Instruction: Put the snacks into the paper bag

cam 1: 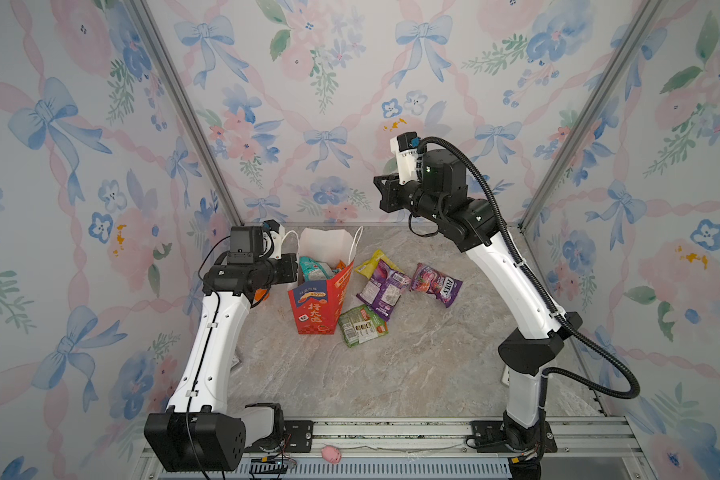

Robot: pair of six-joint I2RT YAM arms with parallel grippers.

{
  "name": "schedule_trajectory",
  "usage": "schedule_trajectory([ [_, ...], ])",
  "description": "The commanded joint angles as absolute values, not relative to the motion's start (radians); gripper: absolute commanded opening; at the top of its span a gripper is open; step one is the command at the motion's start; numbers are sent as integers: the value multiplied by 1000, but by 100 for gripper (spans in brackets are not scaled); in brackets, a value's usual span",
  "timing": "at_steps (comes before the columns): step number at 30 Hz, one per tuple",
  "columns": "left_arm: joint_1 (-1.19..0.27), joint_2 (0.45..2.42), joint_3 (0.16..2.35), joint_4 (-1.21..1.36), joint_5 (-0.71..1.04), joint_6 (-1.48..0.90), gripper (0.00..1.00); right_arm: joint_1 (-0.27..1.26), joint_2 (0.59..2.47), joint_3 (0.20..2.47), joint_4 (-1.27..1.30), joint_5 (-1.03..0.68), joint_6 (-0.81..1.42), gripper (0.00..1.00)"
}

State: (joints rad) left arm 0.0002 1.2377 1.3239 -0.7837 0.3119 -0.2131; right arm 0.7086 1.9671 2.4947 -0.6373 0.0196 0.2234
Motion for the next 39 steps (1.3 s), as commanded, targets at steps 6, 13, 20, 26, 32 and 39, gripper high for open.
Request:
schedule_trajectory([
  [6, 4, 1217, 1319, -780, 328, -209, 0, 689, 1845, 2173, -610, 23, 258, 0],
  [13, 3, 1220, 1322, -780, 322, -203, 0, 581, 1591, 1536, -371, -28, 462, 40],
  [20, 4, 1218, 1318, -780, 322, -204, 0, 504, 1502, 1129, -177, -106, 633, 58],
  [26, 4, 1216, 1313, -780, 327, -209, 0, 482, 1564, 995, -38, -190, 749, 65],
  [32, 4, 1211, 1315, -781, 331, -210, 0, 480, 1650, 944, 79, -221, 815, 64],
  [39, 3, 1207, 1316, -780, 330, -210, 0, 473, 1741, 950, 90, -219, 837, 65],
])
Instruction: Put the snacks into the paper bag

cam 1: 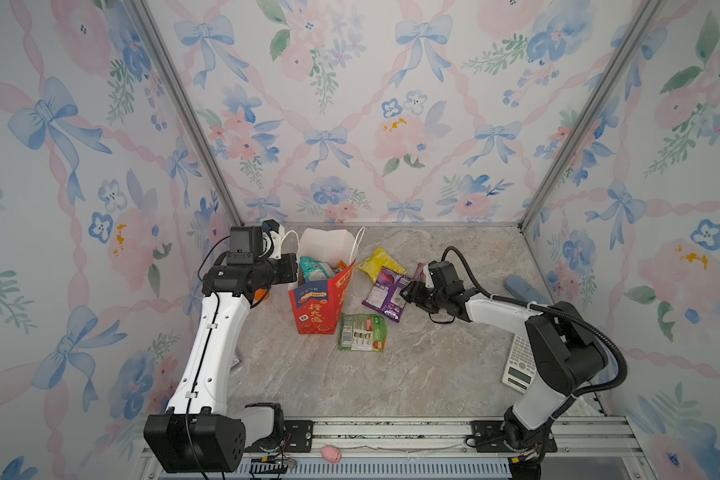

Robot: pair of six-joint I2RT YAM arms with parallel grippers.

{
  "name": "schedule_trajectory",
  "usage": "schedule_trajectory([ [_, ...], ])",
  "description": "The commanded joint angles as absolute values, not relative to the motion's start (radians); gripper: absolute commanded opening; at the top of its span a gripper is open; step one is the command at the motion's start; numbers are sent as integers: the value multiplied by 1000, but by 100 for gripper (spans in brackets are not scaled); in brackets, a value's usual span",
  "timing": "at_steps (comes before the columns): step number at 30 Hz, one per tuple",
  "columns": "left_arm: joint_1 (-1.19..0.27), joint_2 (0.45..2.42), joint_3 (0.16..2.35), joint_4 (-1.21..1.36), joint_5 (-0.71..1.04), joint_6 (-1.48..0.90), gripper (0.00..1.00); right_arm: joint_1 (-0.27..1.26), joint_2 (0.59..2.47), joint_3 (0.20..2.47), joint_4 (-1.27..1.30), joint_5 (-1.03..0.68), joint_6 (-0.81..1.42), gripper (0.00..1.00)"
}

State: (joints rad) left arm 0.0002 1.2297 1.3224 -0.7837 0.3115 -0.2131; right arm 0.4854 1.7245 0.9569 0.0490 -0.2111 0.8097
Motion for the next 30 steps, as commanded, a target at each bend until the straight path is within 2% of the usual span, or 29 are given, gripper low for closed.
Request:
schedule_trajectory([
  [1, 4, 1205, 1315, -779, 328, -210, 0, 474, 1744, 944, 94, -212, 839, 65],
  [12, 3, 1218, 1321, -780, 330, -210, 0, 454, 1857, 910, 288, -294, 920, 64],
  [21, 3, 1223, 1323, -780, 324, -207, 0, 455, 1936, 943, 389, -344, 977, 57],
  [30, 4, 1220, 1320, -780, 318, -206, 0, 460, 1894, 944, 385, -325, 966, 12],
])
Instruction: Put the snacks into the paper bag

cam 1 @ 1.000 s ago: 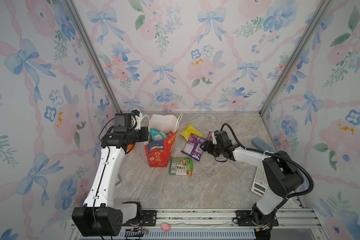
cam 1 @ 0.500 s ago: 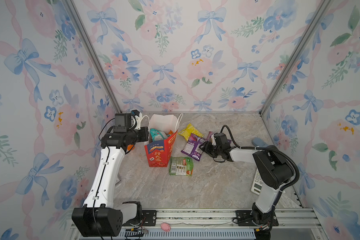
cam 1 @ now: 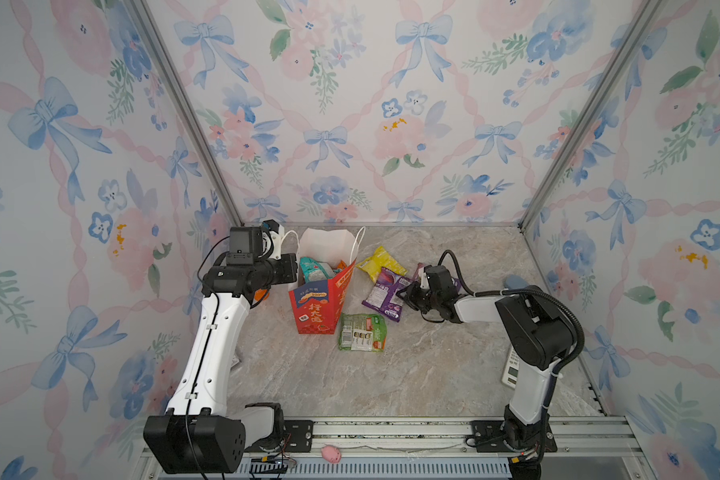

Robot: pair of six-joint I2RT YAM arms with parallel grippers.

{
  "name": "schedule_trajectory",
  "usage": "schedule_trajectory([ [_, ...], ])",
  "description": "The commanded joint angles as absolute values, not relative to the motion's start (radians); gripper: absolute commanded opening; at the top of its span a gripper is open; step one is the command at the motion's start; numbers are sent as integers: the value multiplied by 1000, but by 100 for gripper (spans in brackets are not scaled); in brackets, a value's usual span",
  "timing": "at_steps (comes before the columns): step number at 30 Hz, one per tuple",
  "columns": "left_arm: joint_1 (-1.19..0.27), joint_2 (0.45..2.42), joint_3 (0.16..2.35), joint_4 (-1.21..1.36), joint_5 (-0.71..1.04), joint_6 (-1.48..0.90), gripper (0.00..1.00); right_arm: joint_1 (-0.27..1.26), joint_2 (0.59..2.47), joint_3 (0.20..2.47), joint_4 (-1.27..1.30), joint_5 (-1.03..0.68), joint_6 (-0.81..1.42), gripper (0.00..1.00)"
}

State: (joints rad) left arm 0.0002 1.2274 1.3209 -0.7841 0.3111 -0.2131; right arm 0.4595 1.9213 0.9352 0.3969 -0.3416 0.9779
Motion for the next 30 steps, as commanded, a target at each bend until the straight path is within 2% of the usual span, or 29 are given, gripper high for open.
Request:
schedule_trajectory([
  [1, 5, 1220, 1319, -780, 318, -205, 0, 461, 1877, 943, 371, -319, 957, 8],
  [4, 6, 1222, 1319, -779, 316, -204, 0, 463, 1819, 950, 323, -301, 927, 0],
  [20, 6, 1222, 1316, -780, 323, -204, 0, 520, 1534, 1155, -57, -169, 719, 0],
  [30, 7, 1222, 1313, -779, 325, -204, 0, 570, 1458, 1395, -219, -32, 553, 0],
])
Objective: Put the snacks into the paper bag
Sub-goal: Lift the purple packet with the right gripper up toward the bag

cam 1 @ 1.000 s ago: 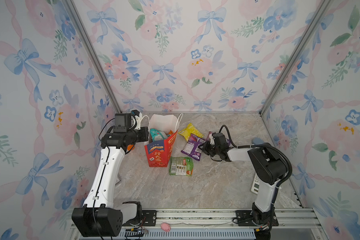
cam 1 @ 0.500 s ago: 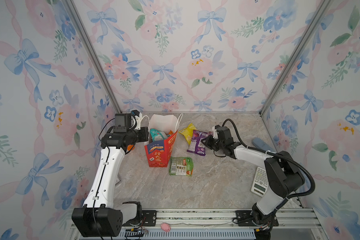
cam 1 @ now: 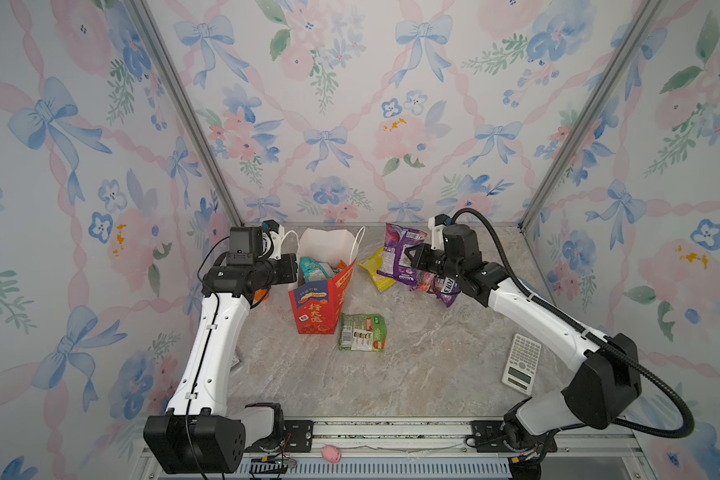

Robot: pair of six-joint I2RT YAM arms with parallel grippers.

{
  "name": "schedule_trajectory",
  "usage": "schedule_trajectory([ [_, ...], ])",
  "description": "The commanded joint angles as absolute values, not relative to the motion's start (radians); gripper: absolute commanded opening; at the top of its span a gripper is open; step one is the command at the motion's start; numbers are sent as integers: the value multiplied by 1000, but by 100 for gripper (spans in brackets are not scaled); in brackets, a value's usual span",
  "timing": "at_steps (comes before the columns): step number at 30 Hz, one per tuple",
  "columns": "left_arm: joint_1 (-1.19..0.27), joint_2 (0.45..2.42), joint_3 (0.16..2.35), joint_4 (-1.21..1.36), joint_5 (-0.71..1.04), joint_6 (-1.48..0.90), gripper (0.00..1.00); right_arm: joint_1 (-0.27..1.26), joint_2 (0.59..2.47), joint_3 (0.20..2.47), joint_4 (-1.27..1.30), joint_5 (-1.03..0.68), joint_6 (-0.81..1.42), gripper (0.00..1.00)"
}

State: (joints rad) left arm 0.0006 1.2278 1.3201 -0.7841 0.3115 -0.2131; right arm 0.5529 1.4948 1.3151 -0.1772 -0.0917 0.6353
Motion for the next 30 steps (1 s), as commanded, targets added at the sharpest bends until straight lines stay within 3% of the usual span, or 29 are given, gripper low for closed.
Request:
schedule_trajectory([
  [1, 6, 1222, 1313, -780, 325, -204, 0, 573, 1462, 1422, -225, -27, 543, 0],
  [18, 6, 1236, 1318, -780, 337, -198, 0, 649, 1649, 1898, -256, 28, 406, 0],
  [30, 7, 1247, 1324, -780, 337, -196, 0, 776, 1916, 2262, -366, -10, 351, 0],
])
